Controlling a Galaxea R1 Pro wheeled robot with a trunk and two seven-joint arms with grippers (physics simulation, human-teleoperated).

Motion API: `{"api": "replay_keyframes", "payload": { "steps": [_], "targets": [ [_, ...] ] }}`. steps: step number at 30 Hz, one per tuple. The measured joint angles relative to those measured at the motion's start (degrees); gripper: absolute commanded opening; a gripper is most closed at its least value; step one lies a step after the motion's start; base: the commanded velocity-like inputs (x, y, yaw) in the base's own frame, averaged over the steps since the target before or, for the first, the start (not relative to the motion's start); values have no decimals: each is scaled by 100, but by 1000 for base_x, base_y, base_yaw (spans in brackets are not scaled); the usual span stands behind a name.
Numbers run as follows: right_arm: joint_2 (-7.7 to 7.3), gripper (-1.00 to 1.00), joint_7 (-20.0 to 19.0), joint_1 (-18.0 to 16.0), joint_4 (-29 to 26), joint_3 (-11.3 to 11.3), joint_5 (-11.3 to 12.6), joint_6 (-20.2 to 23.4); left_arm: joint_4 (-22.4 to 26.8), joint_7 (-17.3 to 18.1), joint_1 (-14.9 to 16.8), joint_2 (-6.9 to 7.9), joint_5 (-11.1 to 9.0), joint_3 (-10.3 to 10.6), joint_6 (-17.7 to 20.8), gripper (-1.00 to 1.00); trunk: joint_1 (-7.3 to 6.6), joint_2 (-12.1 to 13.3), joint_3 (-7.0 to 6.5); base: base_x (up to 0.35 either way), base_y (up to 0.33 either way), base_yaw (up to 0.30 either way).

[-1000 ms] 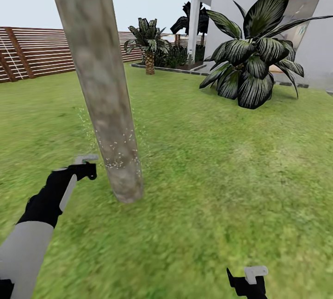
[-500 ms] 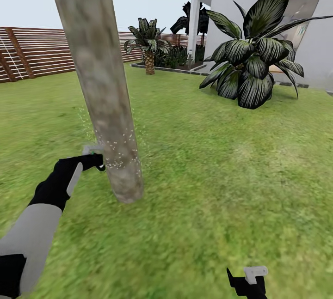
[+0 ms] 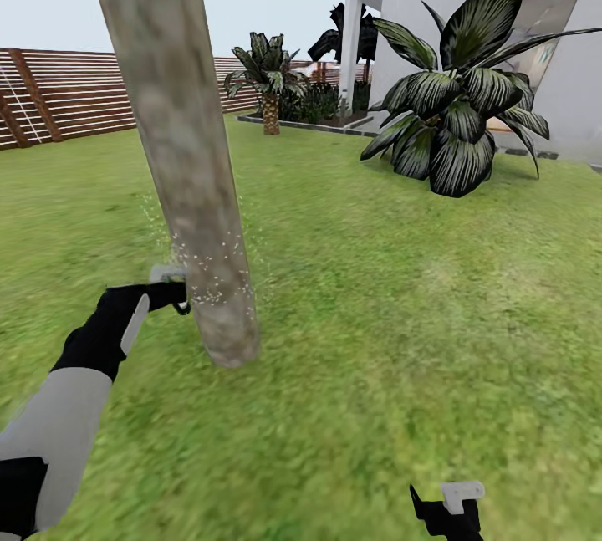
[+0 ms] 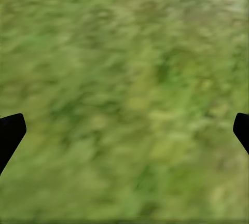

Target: In the garden, pick up the pesticide atomizer on the floor and spray pesticide onto both trees until each tree trunk is fully covered.

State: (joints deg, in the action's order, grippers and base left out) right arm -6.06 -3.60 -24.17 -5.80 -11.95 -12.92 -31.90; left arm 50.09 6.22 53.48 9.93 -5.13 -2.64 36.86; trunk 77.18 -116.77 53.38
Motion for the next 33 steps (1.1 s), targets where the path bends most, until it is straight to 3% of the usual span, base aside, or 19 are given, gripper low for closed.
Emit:
{"api": "replay_keyframes", "payload": {
  "steps": [2,7,12,25,27,33],
  "targets": [
    [0,100,0,0,0,0,0,0,-16,1,-242,0,2,-4,-322,-100,0,0,0,0,0,0],
    [0,100,0,0,0,0,0,0,-29,2,-494,-7,-3,0,-411,-100,0,0,0,0,0,0],
    [0,100,0,0,0,0,0,0,-19,2,-522,-17,1,6,-423,-100,0,0,-1,0,-54,0],
    [0,100,-9,0,0,0,0,0,-22,-4,-523,-88,-3,0,-426,-100,0,0,-1,-53,-260,0],
    [0,100,-9,0,0,-3,1,1,-25,-6,-639,-88,-9,-1,-439,-100,-1,-1,0,-52,-76,0],
    [0,100,-9,0,0,0,0,0,544,-79,-581,-87,-2,-15,-299,-100,-1,-1,-1,-5,-8,0]
  ]
}}
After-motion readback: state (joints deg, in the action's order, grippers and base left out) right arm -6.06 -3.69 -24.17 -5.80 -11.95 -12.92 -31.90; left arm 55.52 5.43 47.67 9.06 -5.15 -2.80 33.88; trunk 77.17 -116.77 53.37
